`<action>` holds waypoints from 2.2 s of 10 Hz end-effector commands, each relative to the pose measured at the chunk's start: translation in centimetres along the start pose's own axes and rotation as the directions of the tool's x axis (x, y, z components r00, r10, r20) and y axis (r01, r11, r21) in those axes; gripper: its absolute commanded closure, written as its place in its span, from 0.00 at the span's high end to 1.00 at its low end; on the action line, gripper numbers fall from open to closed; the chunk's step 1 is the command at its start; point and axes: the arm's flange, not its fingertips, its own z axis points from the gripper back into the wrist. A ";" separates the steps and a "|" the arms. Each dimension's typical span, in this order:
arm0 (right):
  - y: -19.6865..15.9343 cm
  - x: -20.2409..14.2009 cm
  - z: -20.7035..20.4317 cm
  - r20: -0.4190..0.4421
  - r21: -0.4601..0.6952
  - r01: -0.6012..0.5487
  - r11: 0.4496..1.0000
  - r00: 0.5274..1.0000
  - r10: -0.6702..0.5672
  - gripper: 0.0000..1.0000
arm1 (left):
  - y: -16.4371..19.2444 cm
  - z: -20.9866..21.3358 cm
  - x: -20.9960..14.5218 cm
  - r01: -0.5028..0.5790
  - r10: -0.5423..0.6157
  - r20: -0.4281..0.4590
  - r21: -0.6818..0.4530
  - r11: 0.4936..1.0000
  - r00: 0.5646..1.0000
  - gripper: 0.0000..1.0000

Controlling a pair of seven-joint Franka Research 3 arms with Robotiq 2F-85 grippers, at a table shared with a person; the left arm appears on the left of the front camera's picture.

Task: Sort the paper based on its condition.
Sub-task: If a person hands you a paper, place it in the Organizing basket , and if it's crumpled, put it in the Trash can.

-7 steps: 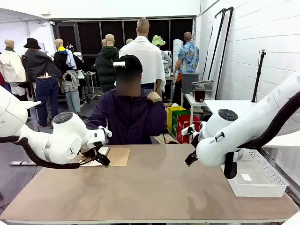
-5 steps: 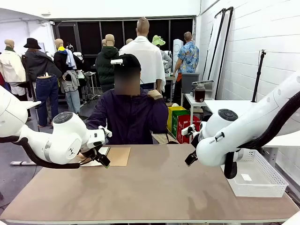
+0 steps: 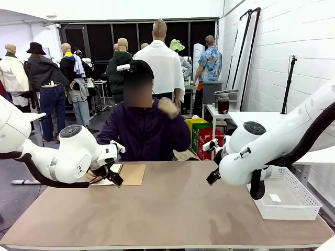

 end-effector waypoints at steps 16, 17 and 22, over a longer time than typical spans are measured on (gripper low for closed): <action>-0.1 3.0 9.6 0.078 0.028 -0.019 0.999 0.997 0.017 1.00 | -1.6 10.1 4.4 0.036 -0.040 0.071 0.056 0.998 0.997 1.00; 0.0 3.3 10.8 0.093 0.036 -0.036 0.999 0.995 0.033 1.00 | -2.0 11.5 4.9 0.043 -0.048 0.073 0.072 0.996 0.996 1.00; 0.7 4.3 15.1 0.182 0.045 -0.085 0.995 0.980 0.076 1.00 | -0.9 15.8 5.2 -0.037 0.033 0.109 0.031 0.999 0.994 1.00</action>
